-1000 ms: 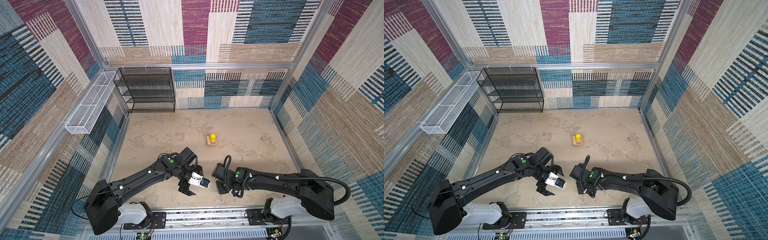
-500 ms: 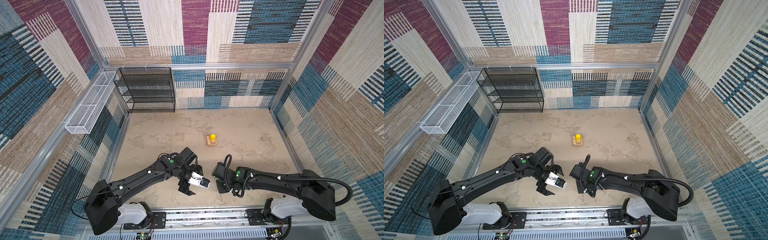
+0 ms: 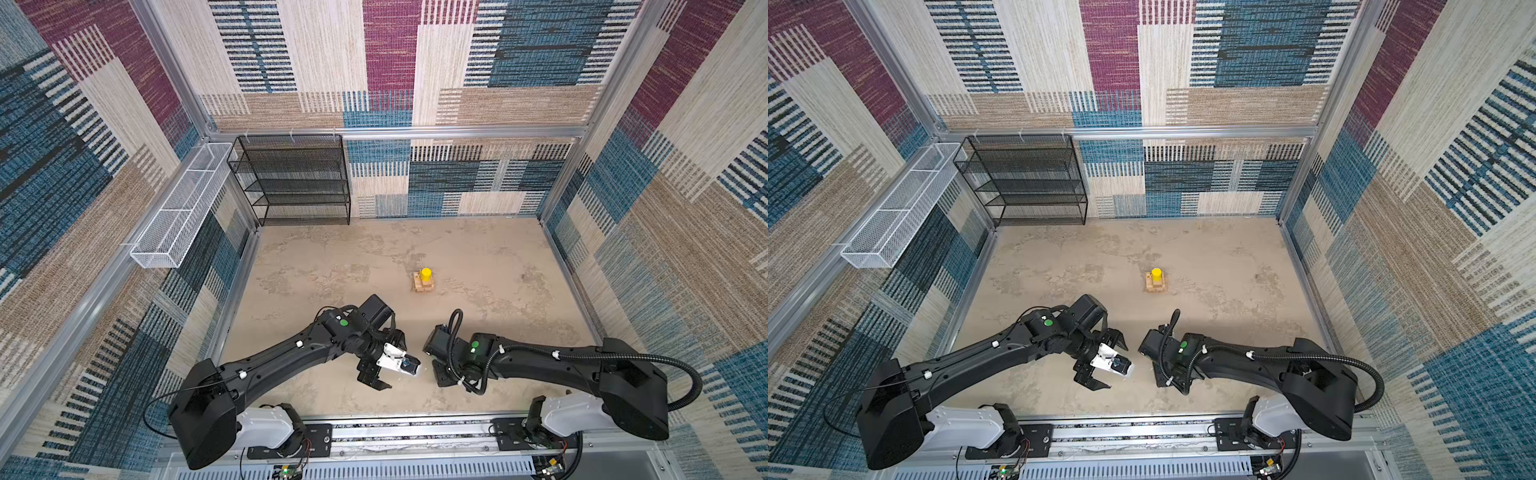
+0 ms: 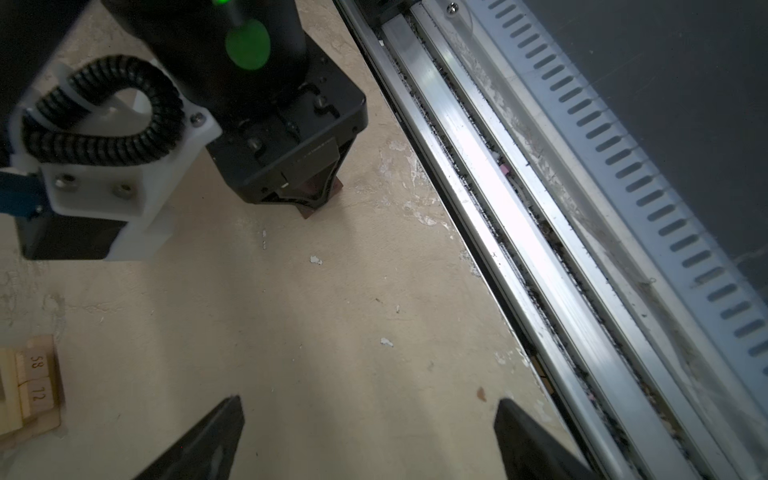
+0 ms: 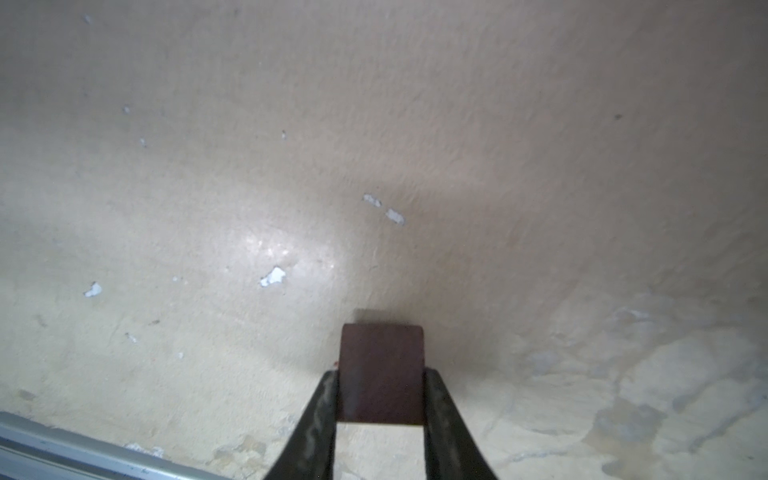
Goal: Build the wood block tower
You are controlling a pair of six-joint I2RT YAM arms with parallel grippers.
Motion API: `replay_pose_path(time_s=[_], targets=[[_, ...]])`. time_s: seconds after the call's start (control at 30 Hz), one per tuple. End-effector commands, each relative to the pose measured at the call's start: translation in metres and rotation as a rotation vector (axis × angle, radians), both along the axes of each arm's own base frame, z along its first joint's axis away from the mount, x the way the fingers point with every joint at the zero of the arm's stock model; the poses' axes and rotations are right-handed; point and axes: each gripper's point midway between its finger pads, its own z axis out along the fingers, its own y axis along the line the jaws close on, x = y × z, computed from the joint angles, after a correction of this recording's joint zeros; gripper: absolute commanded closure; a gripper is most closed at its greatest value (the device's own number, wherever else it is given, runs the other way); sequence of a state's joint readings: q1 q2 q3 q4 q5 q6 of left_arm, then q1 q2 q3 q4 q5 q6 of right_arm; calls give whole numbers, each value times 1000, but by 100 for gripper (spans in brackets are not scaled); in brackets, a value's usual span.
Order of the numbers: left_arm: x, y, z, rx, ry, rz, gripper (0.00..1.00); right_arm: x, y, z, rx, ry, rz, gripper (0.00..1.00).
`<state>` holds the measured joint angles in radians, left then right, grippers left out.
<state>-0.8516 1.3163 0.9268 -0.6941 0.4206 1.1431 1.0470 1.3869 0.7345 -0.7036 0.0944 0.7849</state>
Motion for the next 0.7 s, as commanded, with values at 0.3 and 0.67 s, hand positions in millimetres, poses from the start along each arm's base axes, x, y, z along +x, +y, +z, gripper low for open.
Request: replay_pose_path(time_s=[0.3, 0.67], targets=[[4, -1, -2, 2, 1, 39, 1, 12, -2, 15, -10, -66, -30, 100], [13, -3, 1, -8, -30, 73, 1, 10, -2, 10, -8, -58, -35, 100]])
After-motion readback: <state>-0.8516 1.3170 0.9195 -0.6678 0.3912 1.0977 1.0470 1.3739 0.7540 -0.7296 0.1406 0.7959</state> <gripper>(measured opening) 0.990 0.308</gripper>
